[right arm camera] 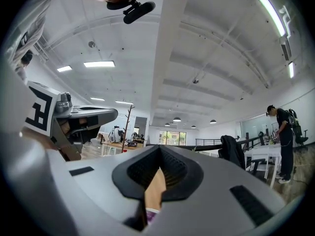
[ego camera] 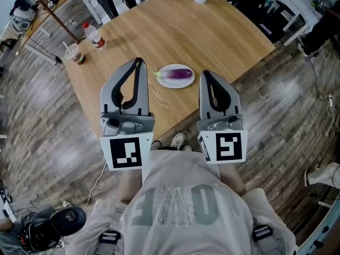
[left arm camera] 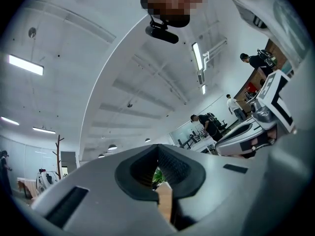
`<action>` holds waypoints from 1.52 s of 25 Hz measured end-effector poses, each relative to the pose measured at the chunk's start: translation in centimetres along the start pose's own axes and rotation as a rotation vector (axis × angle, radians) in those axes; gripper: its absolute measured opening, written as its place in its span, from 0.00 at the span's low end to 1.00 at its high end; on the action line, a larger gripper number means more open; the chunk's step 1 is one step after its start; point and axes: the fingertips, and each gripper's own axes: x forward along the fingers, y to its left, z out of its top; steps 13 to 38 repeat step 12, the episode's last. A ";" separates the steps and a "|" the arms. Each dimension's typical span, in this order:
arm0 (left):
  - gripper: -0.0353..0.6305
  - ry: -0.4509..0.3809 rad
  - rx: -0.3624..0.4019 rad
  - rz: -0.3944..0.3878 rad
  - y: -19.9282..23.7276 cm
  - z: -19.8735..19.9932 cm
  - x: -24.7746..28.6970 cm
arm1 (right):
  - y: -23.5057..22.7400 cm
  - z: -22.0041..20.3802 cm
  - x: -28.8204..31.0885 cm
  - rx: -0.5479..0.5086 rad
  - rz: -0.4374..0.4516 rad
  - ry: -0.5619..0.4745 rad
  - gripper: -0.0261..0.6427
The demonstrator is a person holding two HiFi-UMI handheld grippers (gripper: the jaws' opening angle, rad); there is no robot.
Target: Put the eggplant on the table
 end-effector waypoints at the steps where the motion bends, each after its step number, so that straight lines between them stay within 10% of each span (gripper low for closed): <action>1: 0.06 -0.001 -0.003 0.001 0.0 -0.1 0.0 | 0.1 0.0 0.1 -0.001 0.002 -0.002 0.07; 38: 0.06 0.018 -0.020 0.010 1.0 -1.6 0.6 | -0.7 -1.4 1.1 0.001 0.011 0.036 0.07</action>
